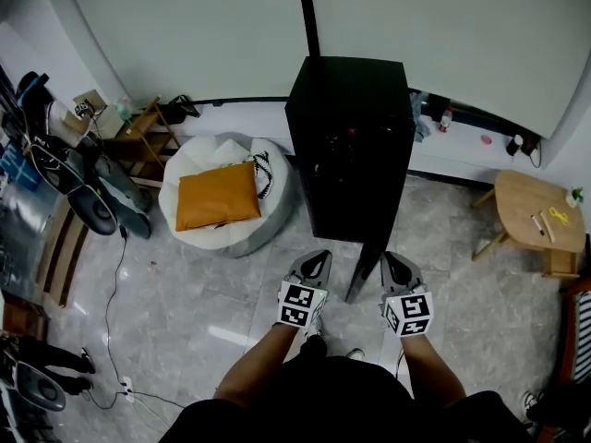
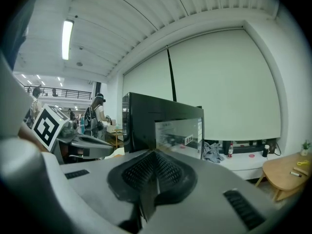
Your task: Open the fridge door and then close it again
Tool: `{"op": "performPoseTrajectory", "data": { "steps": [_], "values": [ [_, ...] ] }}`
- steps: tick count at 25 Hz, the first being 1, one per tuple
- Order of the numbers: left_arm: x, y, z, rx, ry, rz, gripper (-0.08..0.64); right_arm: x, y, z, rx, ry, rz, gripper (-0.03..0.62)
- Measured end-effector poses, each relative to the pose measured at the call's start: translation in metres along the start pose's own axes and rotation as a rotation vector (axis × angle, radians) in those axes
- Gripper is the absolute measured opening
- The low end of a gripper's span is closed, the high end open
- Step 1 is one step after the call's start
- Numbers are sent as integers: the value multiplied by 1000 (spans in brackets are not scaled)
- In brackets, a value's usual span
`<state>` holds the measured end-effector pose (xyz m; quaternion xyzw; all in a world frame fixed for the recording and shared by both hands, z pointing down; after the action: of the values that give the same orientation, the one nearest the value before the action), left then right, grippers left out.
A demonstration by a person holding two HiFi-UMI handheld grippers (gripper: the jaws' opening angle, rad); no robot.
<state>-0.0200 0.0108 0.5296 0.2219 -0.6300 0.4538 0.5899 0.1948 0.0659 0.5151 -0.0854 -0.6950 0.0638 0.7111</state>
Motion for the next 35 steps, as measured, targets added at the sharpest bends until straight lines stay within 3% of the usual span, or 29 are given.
{"op": "performPoseTrajectory", "data": {
  "steps": [13,27,35],
  "values": [
    [1,13,12,-30,1,-18,20,2,-4,13,5,-19,-10,18],
    [-14,19,30,-72,-24,-16,20,-13,-30,26,-57,-24,-22,18],
    [-10,31,46,-119,0,-22,20,-13,-40,38,-87,-16,-26,18]
  ]
}}
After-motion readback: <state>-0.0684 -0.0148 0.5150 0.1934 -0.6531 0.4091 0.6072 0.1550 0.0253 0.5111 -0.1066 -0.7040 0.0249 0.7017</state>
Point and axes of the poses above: the fingertips, and each gripper's own axes: y backward along the fingers, z to its left, x out of its underside, the point moved 9 cm from there along y, backward along the fingers, and after that the axes turned 15 degrees about x, right-handed, at the moved point
